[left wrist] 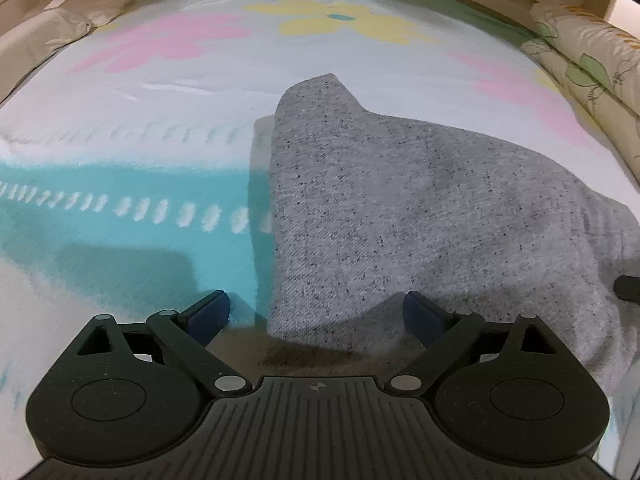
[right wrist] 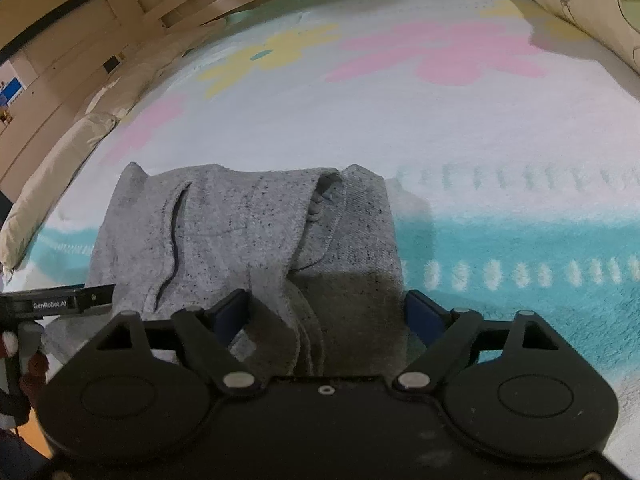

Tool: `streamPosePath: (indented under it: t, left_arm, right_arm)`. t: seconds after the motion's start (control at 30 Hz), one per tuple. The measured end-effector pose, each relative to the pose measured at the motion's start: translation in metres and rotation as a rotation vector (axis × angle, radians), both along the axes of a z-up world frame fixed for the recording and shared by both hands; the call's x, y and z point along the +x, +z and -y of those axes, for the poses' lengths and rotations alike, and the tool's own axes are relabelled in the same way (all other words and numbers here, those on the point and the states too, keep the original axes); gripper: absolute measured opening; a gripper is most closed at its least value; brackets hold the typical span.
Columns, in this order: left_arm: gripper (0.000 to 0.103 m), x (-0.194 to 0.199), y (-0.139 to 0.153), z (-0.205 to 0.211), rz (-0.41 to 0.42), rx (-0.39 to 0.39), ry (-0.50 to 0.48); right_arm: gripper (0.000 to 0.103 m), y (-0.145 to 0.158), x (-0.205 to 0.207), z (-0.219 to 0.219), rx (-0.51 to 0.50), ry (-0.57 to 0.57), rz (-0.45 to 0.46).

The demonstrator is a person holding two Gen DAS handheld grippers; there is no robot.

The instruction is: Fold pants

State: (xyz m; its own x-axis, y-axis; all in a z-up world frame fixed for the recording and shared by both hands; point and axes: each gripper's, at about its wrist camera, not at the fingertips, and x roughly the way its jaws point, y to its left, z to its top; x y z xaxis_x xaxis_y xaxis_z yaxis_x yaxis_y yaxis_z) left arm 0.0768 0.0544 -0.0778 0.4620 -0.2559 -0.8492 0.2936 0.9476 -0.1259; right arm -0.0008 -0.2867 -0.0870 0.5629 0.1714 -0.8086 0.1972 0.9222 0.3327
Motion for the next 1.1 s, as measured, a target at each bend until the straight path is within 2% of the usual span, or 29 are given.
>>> streamPosePath:
  t: [0.07, 0.17, 0.27, 0.33, 0.4, 0.43, 0.53, 0.6, 0.63, 0.67, 0.7, 0.77, 0.9, 1.1]
  left_arm:
    - [0.094, 0.003, -0.001, 0.002, 0.0, 0.0, -0.003]
    - [0.094, 0.004, -0.001, 0.007, 0.006, 0.0, -0.015]
    - [0.093, 0.005, 0.0, 0.014, 0.014, 0.0, -0.039]
    - [0.088, 0.006, 0.0, 0.017, 0.024, -0.009, -0.058]
    - [0.075, 0.007, 0.0, 0.019, 0.039, -0.03, -0.084]
    - [0.072, 0.007, 0.0, 0.019, 0.041, -0.038, -0.092]
    - [0.055, 0.008, 0.003, 0.02, 0.038, -0.057, -0.084]
    - [0.037, 0.006, 0.005, 0.022, 0.041, -0.05, -0.082]
    - [0.032, 0.006, 0.006, 0.023, 0.047, -0.041, -0.087]
    - [0.02, 0.004, 0.007, 0.024, 0.053, -0.035, -0.094]
    - [0.016, 0.002, 0.009, 0.026, 0.053, -0.037, -0.104]
    - [0.013, -0.004, 0.012, 0.029, 0.068, -0.017, -0.104]
    - [0.012, -0.017, 0.025, 0.038, 0.132, 0.01, -0.109]
    - [0.011, -0.026, 0.063, 0.033, 0.235, -0.029, -0.069]
  right_arm:
    - [0.097, -0.006, 0.001, 0.008, 0.055, -0.025, -0.008]
    - [0.1, -0.009, 0.007, 0.009, 0.085, -0.003, 0.009]
    - [0.102, -0.015, 0.013, 0.016, 0.201, -0.007, 0.051]
    - [0.102, -0.019, 0.014, 0.024, 0.295, -0.033, 0.07]
    - [0.102, -0.024, 0.013, 0.031, 0.366, -0.091, 0.075]
    - [0.102, -0.025, 0.013, 0.032, 0.38, -0.099, 0.076]
    - [0.099, -0.024, 0.019, 0.027, 0.396, -0.044, 0.065]
    - [0.097, -0.021, 0.021, 0.017, 0.367, -0.008, 0.053]
    - [0.093, -0.018, 0.022, 0.01, 0.345, 0.024, 0.051]
    - [0.063, -0.015, 0.023, 0.001, 0.313, 0.051, 0.043]
    - [0.045, -0.012, 0.024, -0.009, 0.252, 0.071, 0.023]
    - [0.034, 0.0, 0.021, -0.021, 0.174, 0.098, 0.031]
    - [0.031, 0.031, 0.014, -0.043, 0.05, 0.135, 0.072]
    - [0.03, 0.079, 0.02, -0.059, 0.02, 0.189, 0.156]
